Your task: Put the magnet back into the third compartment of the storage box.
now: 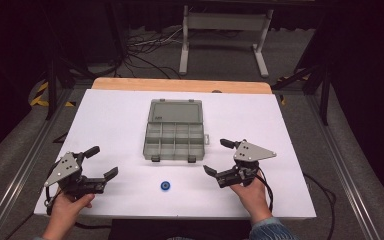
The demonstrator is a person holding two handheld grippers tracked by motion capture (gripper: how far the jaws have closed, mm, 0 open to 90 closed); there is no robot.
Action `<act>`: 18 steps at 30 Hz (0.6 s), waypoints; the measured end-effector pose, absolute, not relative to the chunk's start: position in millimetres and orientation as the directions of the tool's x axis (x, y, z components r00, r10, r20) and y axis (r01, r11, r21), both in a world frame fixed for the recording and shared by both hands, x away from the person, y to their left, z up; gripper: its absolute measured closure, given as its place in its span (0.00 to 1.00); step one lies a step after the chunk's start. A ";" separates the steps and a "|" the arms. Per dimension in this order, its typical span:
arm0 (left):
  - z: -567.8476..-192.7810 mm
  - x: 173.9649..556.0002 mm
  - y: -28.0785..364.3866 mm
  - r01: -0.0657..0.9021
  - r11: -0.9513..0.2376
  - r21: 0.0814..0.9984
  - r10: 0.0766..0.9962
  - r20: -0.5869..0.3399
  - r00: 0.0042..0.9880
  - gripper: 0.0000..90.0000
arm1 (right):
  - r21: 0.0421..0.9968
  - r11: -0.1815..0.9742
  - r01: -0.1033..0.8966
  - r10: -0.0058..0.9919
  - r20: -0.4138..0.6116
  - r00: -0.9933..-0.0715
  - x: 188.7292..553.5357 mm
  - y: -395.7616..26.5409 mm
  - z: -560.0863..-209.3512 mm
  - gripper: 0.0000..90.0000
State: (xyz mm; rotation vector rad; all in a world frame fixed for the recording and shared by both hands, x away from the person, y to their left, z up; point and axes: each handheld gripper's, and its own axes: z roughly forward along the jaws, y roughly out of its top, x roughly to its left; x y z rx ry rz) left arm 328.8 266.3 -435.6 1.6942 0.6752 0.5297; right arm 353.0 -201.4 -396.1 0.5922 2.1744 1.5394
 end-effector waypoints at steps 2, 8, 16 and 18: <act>-435.9 329.1 266.0 0.154 -0.153 0.976 0.685 -0.007 0.728 0.05 | 0.949 0.297 0.104 0.551 -0.081 -0.830 353.8 -198.0 -395.2 0.01; -435.5 328.3 266.6 0.154 -0.152 0.976 0.686 -0.008 0.728 0.05 | 0.941 0.316 0.119 0.518 -0.066 -0.853 355.8 -185.1 -392.0 0.00; -435.8 328.1 265.7 0.155 -0.157 0.975 0.685 -0.006 0.729 0.05 | 0.935 0.334 0.122 0.497 -0.064 -0.866 357.6 -175.1 -388.0 0.00; -435.8 328.2 265.9 0.155 -0.155 0.976 0.685 -0.007 0.728 0.05 | 0.928 0.343 0.144 0.487 -0.045 -0.872 358.8 -172.2 -387.9 0.01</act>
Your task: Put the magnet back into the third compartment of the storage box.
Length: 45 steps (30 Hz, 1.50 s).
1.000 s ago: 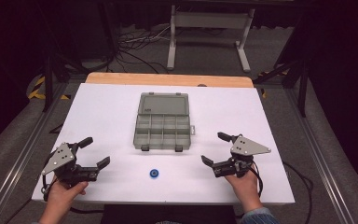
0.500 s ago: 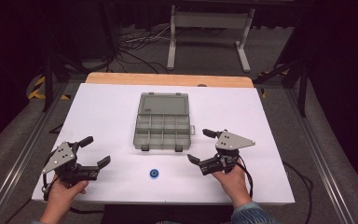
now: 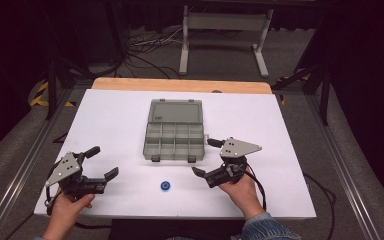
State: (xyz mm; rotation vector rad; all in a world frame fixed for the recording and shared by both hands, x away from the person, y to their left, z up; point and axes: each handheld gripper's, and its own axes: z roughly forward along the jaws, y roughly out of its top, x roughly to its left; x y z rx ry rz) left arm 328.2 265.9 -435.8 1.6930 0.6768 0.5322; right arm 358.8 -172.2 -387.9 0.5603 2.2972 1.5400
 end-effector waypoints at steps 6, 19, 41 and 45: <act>-435.5 327.9 266.5 0.156 -0.157 0.975 0.685 -0.006 0.729 0.05 | 0.901 0.401 0.168 0.450 -0.034 -0.892 360.3 -165.7 -383.4 0.06; -434.7 327.3 266.6 0.154 -0.163 0.974 0.687 0.000 0.727 0.05 | 0.736 0.634 0.237 0.404 -0.055 -0.913 363.0 -154.2 -376.9 0.07; -434.6 326.6 264.6 0.147 -0.178 0.973 0.682 0.014 0.731 0.05 | 0.474 0.833 0.284 0.334 -0.022 -0.942 380.1 -119.7 -374.0 0.09; -434.5 326.6 264.7 0.149 -0.181 0.972 0.680 0.014 0.733 0.05 | 0.486 0.832 0.269 0.324 -0.032 -0.945 379.6 -116.1 -376.0 0.11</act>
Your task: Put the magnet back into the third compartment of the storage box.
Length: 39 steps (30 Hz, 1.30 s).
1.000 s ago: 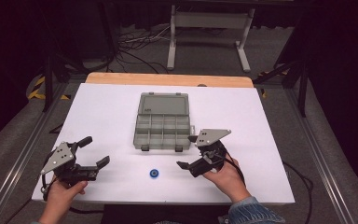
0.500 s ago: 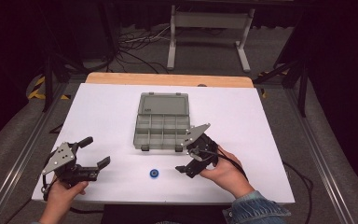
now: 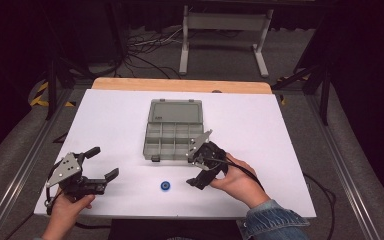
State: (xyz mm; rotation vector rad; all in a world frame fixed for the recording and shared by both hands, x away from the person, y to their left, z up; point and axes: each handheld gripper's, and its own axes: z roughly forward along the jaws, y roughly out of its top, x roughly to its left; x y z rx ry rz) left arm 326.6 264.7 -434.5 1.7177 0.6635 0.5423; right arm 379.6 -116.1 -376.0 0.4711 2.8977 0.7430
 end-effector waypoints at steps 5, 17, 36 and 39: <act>-435.0 326.4 263.4 0.150 -0.175 0.973 0.682 0.010 0.731 0.05 | 0.494 0.835 0.242 0.295 -0.031 -0.955 378.8 -108.1 -380.7 0.14; -434.7 326.6 264.5 0.151 -0.182 0.972 0.680 0.013 0.733 0.05 | 0.478 0.857 0.194 0.232 -0.020 -0.973 378.4 -82.7 -392.3 0.20; -435.3 326.8 263.7 0.149 -0.178 0.973 0.679 0.012 0.734 0.05 | 0.425 0.890 0.166 0.182 0.004 -0.983 375.9 -48.6 -412.9 0.26; -435.0 326.7 264.3 0.151 -0.182 0.972 0.678 0.012 0.735 0.05 | 0.426 0.891 0.158 0.173 0.002 -0.985 376.3 -46.6 -415.5 0.26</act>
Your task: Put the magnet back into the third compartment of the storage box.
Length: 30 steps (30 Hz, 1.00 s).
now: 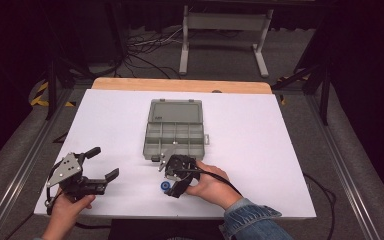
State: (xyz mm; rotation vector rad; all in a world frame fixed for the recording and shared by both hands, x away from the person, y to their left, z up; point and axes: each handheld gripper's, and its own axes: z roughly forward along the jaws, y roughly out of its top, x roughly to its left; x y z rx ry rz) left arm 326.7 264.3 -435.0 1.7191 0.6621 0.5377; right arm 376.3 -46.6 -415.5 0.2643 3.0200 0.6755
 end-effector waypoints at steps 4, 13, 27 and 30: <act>-435.3 326.7 263.6 0.148 -0.176 0.973 0.680 0.012 0.733 0.05 | 0.416 0.896 0.154 0.166 0.006 -0.986 376.3 -42.5 -420.5 0.28; -435.0 326.8 264.1 0.152 -0.182 0.971 0.677 0.012 0.736 0.05 | 0.387 0.911 0.143 0.148 0.017 -0.989 377.0 -34.9 -429.1 0.30; -435.3 327.0 264.2 0.155 -0.182 0.971 0.679 0.010 0.734 0.05 | 0.403 0.910 0.104 0.121 -0.019 -0.992 375.1 -27.4 -432.1 0.51; -435.3 327.1 264.5 0.156 -0.181 0.971 0.680 0.009 0.733 0.05 | 0.407 0.909 0.091 0.113 -0.029 -0.993 375.5 -26.5 -433.0 0.56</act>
